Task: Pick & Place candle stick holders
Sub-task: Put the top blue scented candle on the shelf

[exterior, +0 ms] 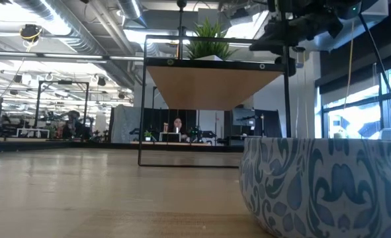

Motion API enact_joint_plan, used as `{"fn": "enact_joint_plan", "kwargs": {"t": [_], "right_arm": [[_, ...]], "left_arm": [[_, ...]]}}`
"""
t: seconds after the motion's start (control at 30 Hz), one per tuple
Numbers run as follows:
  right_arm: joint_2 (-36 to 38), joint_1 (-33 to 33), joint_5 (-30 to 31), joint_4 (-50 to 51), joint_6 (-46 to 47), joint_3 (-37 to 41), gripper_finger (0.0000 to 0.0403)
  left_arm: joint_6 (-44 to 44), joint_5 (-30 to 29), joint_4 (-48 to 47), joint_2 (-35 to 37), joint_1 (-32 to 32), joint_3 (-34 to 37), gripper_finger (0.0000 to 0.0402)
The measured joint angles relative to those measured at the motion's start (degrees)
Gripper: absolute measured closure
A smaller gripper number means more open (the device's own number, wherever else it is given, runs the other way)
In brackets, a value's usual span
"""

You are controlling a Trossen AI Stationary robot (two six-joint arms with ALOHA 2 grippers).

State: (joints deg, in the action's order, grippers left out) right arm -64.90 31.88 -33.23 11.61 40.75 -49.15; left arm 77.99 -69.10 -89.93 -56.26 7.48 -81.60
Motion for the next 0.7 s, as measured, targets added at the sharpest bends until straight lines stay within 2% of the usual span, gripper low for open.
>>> {"fn": "enact_joint_plan", "kwargs": {"t": [0.13,0.23,0.33,0.4,0.47,0.57,0.7], "right_arm": [[-2.0,1.5,-3.1,-0.1,1.9,0.0,0.0398],[-4.5,2.6,-4.9,-1.7,1.9,0.0,0.0398],[-7.6,3.9,-8.1,-5.1,1.9,0.0,0.0399],[-9.8,4.8,-10.5,-7.3,1.9,0.0,0.0399],[-11.5,5.4,-12.7,-9.8,1.9,0.0,0.0399],[-12.4,6.2,-13.5,-9.9,0.6,-0.3,0.0399],[-11.8,7.4,-12.8,-10.0,-4.8,-1.0,0.04]], "left_arm": [[-3.5,0.0,1.5,3.2,-3.1,0.0,0.0399],[-9.6,0.1,6.9,5.1,-4.6,0.9,0.04],[-19.5,1.2,17.3,6.3,-5.9,2.4,0.04],[-27.9,4.2,27.2,7.0,-7.2,4.1,0.04],[-35.9,9.2,38.4,7.3,-9.5,6.3,0.04],[-45.3,20.8,56.3,7.0,-14.9,9.7,0.04],[-49.2,39.0,71.8,5.6,-23.0,13.9,0.04]]}}
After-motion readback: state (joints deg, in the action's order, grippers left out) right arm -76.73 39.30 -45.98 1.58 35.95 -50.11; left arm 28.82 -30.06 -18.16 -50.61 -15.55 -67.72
